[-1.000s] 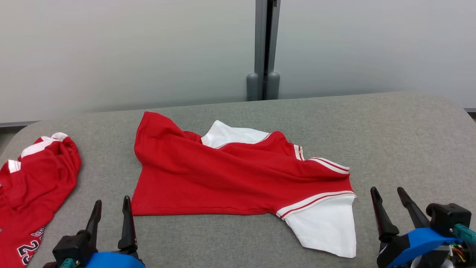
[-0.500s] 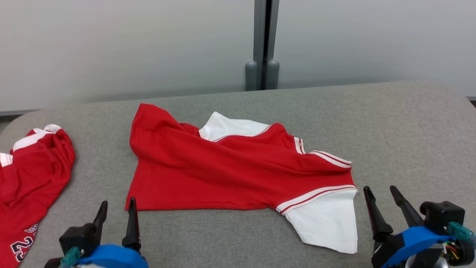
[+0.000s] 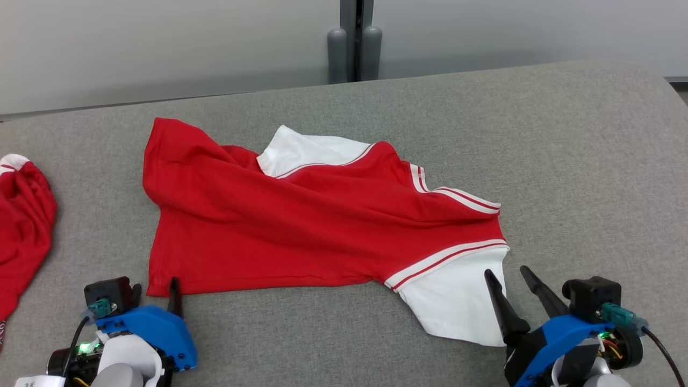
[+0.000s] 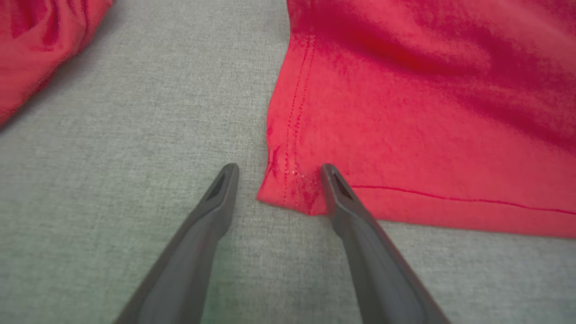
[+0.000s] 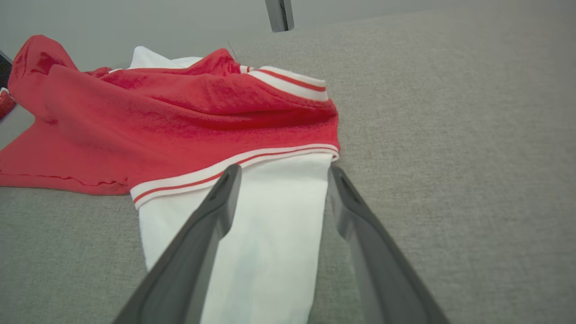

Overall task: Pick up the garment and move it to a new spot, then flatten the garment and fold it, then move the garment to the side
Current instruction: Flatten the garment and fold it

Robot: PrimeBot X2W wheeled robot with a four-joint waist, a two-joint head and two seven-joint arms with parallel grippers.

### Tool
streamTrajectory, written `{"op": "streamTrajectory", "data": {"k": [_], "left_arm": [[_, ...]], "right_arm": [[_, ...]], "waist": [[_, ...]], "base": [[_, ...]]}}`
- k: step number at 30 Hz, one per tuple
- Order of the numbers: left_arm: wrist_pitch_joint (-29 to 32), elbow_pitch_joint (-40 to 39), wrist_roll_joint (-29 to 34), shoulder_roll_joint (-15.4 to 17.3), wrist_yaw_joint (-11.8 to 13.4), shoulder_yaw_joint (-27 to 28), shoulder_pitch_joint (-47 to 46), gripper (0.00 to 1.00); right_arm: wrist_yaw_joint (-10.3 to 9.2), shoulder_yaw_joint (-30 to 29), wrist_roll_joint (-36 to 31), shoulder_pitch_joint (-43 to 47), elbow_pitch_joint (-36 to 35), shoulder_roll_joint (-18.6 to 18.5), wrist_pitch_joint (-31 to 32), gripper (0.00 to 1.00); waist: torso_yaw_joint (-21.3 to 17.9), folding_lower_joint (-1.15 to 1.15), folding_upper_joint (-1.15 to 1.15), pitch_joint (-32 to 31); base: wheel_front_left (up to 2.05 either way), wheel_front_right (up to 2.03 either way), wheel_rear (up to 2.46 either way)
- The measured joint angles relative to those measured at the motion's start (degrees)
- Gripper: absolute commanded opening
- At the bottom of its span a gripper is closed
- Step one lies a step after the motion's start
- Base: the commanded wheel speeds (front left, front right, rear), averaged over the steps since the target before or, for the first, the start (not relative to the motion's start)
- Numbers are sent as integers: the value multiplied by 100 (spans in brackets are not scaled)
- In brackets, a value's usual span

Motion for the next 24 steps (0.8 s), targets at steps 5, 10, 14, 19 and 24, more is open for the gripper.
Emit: {"op": "streamTrajectory", "data": {"k": [5, 10, 14, 19, 24], "left_arm": [[-56, 166, -45, -7, -69, -12, -112, 0], [-187, 257, -108, -69, -112, -13, -146, 0], [-268, 293, -121, -93, -157, -38, -184, 0], [-343, 344, -157, -107, -205, -79, -224, 0], [-554, 365, -201, -122, -303, -99, -234, 0]], "right_arm": [[0, 132, 104, 28, 299, 1, 311, 100], [0, 112, 183, 147, 481, -1, 554, 100], [0, 98, 129, 188, 571, -4, 804, 100], [-13, 252, 125, 218, 450, -54, 1082, 0], [-7, 409, 115, 237, 194, -3, 967, 0]], "waist": [[-57, 0, 0, 85], [-39, 0, 0, 124], [14, -1, 0, 168], [67, -2, 0, 203], [60, -1, 0, 180]], "base": [[0, 0, 0], [0, 0, 0], [0, 0, 0], [0, 0, 0], [0, 0, 0]]}}
